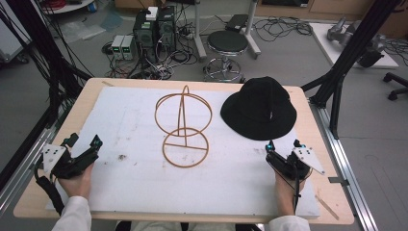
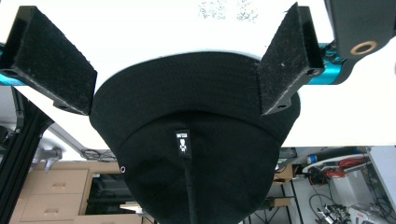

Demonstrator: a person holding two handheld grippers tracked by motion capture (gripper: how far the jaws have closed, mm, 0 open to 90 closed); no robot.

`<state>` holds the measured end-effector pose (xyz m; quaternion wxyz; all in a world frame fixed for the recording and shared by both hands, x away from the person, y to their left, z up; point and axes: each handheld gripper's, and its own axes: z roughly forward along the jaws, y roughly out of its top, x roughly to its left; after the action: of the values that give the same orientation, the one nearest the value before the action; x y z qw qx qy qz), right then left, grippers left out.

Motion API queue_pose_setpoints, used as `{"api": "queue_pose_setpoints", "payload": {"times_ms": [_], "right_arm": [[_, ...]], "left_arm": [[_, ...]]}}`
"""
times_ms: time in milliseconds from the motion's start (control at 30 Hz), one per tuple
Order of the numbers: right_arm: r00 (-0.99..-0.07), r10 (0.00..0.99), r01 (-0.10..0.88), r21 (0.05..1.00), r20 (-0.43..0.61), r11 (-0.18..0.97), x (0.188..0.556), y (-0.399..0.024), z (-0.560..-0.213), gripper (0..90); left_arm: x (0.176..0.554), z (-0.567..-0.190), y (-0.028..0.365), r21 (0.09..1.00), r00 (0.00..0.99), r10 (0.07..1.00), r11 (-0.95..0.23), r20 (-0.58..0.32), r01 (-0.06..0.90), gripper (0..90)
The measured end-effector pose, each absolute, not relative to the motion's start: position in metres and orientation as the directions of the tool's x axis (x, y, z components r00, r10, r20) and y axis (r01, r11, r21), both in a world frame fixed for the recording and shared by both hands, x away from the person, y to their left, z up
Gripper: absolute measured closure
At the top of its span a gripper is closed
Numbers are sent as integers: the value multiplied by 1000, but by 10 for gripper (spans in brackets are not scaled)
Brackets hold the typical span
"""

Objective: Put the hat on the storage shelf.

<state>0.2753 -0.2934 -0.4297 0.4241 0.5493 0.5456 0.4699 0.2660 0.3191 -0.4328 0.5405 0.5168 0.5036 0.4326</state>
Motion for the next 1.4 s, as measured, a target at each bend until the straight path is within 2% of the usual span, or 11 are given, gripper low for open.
{"api": "queue_pose_setpoints", "payload": {"times_ms": [1000, 1200, 1400], "right_arm": [[-34, 997, 199, 978, 67, -59, 272, -293, -430, 116], [-38, 994, 197, 976, 103, -94, 270, -297, -410, 115], [-39, 996, 186, 980, 85, -76, 269, -303, -377, 116]], "left_arm": [[268, -434, 321, 992, 120, 986, 107, -114, 62, 229], [267, -434, 322, 992, 121, 986, 110, -117, 64, 229], [266, -435, 323, 990, 120, 984, 127, -134, 62, 229]]}}
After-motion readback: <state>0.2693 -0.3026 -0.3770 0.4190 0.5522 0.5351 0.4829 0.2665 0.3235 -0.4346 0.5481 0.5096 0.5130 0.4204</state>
